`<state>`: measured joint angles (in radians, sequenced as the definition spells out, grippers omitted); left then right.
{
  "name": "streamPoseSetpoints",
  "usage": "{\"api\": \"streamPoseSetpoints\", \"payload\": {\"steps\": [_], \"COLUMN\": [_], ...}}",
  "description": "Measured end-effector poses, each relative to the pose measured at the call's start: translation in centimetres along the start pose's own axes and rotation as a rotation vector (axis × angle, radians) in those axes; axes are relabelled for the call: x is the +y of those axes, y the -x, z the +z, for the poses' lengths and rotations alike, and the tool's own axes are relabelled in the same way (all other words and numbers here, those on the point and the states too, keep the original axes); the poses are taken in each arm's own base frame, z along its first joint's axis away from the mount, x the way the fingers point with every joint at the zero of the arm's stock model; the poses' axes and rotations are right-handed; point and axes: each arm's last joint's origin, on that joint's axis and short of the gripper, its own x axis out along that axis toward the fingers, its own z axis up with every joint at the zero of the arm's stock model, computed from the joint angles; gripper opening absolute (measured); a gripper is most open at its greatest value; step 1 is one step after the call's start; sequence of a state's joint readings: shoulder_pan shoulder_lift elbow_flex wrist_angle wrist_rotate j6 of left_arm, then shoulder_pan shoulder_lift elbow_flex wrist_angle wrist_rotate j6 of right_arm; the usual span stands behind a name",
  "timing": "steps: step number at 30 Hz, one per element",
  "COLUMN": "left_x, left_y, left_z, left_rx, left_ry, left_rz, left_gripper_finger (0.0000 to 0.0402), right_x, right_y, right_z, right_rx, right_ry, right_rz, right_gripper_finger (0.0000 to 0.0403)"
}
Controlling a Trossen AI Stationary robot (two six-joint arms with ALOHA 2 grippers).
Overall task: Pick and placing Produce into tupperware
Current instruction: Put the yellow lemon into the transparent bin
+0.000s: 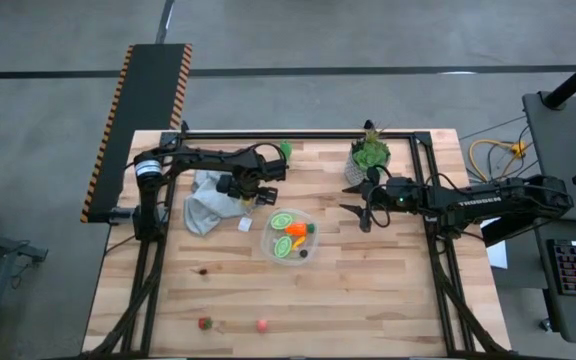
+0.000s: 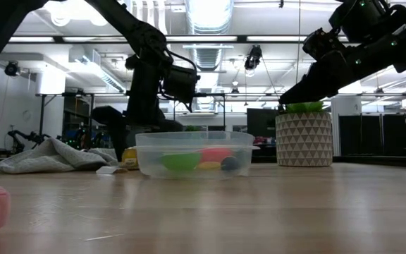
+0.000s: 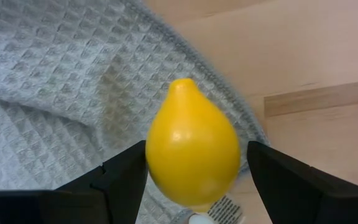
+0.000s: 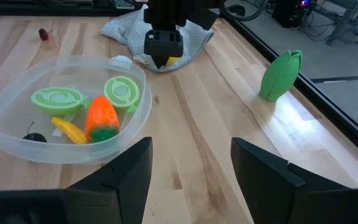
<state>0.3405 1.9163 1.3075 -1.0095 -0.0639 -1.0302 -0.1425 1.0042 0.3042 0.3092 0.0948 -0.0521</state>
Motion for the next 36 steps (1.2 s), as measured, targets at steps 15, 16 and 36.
{"api": "streamPoseSetpoints", "payload": {"steps": [15,16,36], "left_x": [0.08,0.08,0.11], "left_y": [0.04,0.05,0.09], "left_z": [0.28,0.28,0.26], "left_rx": [-0.016,-0.016,-0.013], "left_ry": [-0.028,-0.036,-0.096], "left_rz": [0.0,0.0,0.001], "left_gripper_finger": [0.0255,0.0255,0.0184], "right_x": [0.01,0.01,0.03], "right_y": [0.01,0.01,0.03], "right_z": [-0.2,-0.2,-0.63], "right_rx": [0.005,0.006,0.027], "right_ry": [0.001,0.001,0.003], "right_rz": [0.0,0.0,0.0], "right_gripper_finger": [0.021,0.021,0.021]}}
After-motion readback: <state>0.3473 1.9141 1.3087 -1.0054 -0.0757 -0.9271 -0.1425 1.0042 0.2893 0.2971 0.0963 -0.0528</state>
